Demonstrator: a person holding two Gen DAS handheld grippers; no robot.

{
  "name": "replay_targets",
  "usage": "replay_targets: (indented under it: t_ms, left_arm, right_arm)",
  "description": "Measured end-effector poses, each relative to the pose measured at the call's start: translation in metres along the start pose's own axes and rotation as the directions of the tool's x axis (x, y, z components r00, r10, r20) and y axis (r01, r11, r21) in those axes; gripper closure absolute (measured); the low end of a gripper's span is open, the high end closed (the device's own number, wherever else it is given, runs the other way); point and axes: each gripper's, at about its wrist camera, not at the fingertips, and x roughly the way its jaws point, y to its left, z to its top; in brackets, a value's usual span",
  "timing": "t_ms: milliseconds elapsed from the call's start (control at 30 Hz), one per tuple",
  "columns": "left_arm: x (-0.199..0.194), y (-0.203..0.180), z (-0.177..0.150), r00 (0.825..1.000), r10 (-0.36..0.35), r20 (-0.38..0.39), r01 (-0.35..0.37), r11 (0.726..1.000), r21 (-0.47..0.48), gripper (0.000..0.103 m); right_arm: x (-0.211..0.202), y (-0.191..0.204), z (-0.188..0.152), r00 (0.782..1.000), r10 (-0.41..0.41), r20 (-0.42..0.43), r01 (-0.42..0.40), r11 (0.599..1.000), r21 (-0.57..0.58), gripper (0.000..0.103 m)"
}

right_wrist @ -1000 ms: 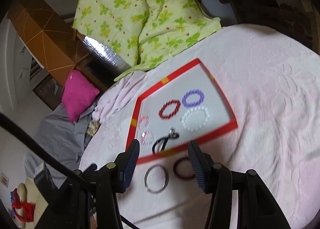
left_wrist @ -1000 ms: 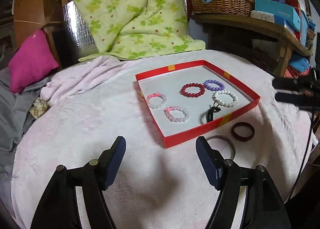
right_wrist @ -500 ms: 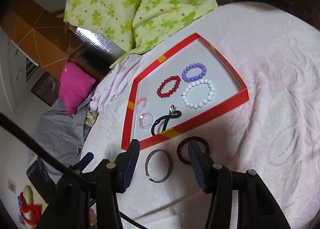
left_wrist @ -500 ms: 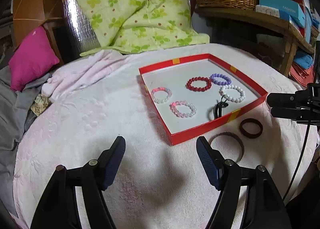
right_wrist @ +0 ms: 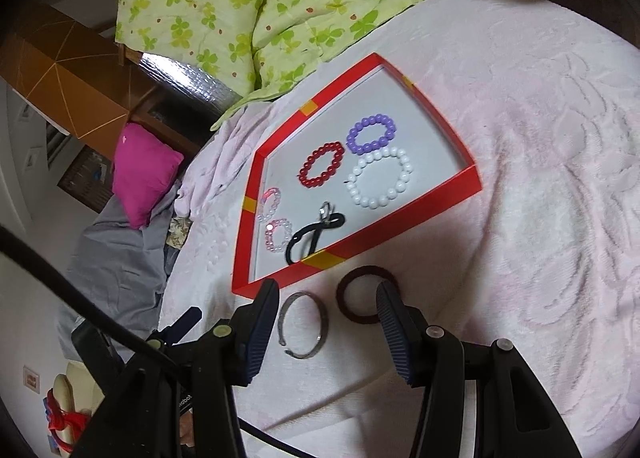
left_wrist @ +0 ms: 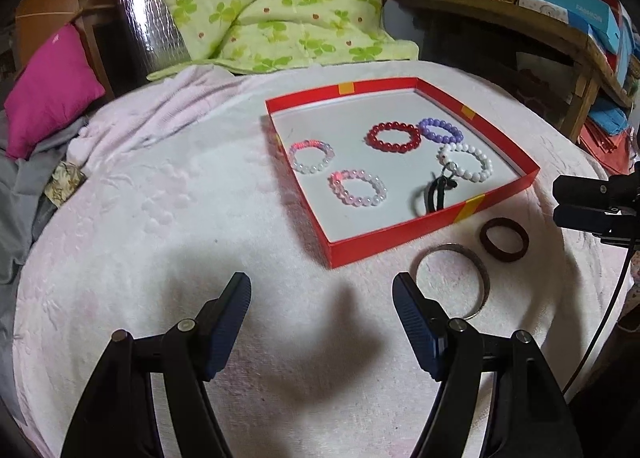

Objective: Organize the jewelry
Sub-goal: 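Withdraw both open tools from the tray toward the remaining items, then grasp the dark brown ring with the right tool while the left tool approaches the silver bangle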

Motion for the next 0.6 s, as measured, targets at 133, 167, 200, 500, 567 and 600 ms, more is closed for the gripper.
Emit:
replay_targets:
  t_ms: [133,167,200,500,567,600]
  left_arm:
    - [0.001,-0.007,-0.001,0.998,-0.057,-0.012,0.058,0.998,0.005,0.029]
    - [0.001,-0.009,-0.002,0.997,-0.079,-0.015,0.079,0.997,0.008,0.029]
    - [0.001,-0.012,-0.003,0.995,-0.094,-0.019,0.094,0.996,0.010,0.029]
    - [0.003,-0.022,-0.005,0.989,-0.145,-0.037,0.146,0.989,0.019,0.029]
    - [0.002,-0.024,-0.005,0.988,-0.152,-0.032,0.153,0.988,0.026,0.029]
    - [0.002,-0.025,-0.005,0.987,-0.158,-0.032,0.159,0.987,0.029,0.029]
  right_arm:
    - [-0.001,-0.005,0.000,1.000,-0.011,-0.006,0.011,1.000,-0.003,0.048]
    - [-0.001,-0.006,0.000,1.000,-0.012,-0.007,0.012,1.000,-0.007,0.048]
    - [-0.001,-0.006,0.000,1.000,-0.016,-0.011,0.016,1.000,-0.014,0.048]
    - [0.010,-0.017,-0.003,0.997,-0.073,-0.039,0.072,0.997,-0.034,0.068]
    - [0.013,-0.017,-0.004,0.996,-0.077,-0.037,0.076,0.996,-0.043,0.068]
    - [0.015,-0.017,-0.004,0.996,-0.085,-0.037,0.083,0.995,-0.051,0.068]
